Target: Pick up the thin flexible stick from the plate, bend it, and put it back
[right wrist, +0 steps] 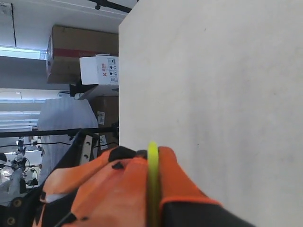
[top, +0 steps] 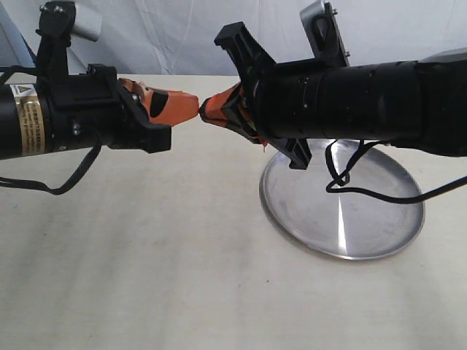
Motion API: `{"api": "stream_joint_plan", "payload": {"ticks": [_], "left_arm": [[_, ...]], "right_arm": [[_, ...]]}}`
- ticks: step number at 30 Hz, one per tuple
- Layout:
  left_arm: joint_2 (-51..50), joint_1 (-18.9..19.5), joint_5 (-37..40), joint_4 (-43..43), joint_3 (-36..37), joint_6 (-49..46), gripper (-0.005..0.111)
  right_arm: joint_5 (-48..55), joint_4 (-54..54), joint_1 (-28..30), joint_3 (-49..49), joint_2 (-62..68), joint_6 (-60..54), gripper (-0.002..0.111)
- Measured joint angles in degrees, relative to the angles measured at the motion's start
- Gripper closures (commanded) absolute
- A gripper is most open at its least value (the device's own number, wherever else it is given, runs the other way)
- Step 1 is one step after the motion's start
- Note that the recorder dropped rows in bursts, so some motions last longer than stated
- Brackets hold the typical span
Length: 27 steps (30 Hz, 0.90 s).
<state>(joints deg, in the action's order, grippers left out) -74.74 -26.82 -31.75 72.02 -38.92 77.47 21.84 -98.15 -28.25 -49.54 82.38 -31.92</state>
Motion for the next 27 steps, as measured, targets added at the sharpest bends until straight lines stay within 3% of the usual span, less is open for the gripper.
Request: {"api": "stream_joint_plan", "payload": {"ticks": [7,16,27], "left_arm": [[0.0,0.0,0.0,-0.1,0.0,-1.4,0.107],[-0.1,0.0,-0.2,-1.8,0.1,-0.2,0.107],[-0.4,0.0,-1.0,-7.7,0.1,-0.3,0.107]], "right_arm": [[-1.7,0.0,-0.2,0.0,0.0,2.0,0.109],[-2.3,0.6,-0.3,0.0,-0.1,-6.2,0.109],[-3.6,6.6,-0.3,-0.2,-0.4,-7.5,0.109]]}}
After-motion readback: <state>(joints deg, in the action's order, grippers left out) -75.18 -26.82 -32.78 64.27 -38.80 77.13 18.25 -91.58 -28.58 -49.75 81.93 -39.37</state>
